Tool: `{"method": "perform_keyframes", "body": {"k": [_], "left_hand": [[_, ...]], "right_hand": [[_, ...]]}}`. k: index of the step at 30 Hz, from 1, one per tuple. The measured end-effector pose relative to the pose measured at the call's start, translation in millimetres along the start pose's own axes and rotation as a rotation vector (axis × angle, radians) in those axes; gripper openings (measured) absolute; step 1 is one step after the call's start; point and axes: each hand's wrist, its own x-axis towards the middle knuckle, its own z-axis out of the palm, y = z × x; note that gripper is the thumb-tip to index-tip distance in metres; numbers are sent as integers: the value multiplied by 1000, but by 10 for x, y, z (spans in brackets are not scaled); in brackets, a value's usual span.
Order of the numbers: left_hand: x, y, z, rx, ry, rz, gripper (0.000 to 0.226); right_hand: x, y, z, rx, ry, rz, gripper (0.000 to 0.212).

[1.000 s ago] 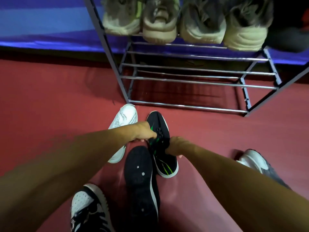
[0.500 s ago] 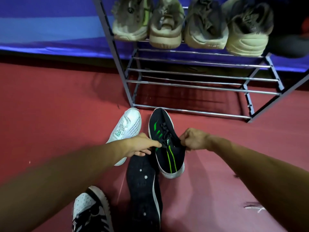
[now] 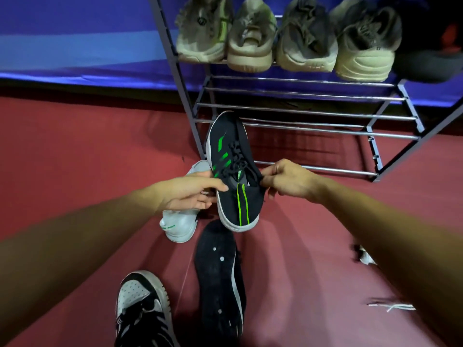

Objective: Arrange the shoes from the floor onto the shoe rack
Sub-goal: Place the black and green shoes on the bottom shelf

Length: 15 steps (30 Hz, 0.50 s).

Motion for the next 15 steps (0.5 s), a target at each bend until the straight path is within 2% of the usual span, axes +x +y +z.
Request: {"method": "perform_keyframes", "body": {"k": [2, 4, 7, 10, 15], "left_hand": [[-8, 170, -46, -58, 51, 63, 35], [15, 336, -106, -126, 118, 123, 23], [89, 533, -223, -170, 210, 170, 9], [191, 667, -306, -183, 280, 182, 18], [300, 849, -323, -185, 341, 218, 18]], "right_hand": [[77, -70, 6, 81, 120, -45, 26], [181, -124, 17, 205, 199, -61, 23], [332, -174, 40, 333, 179, 7, 19], [468, -224, 75, 391, 122, 11, 22], [687, -320, 93, 609, 191, -64, 35]]}}
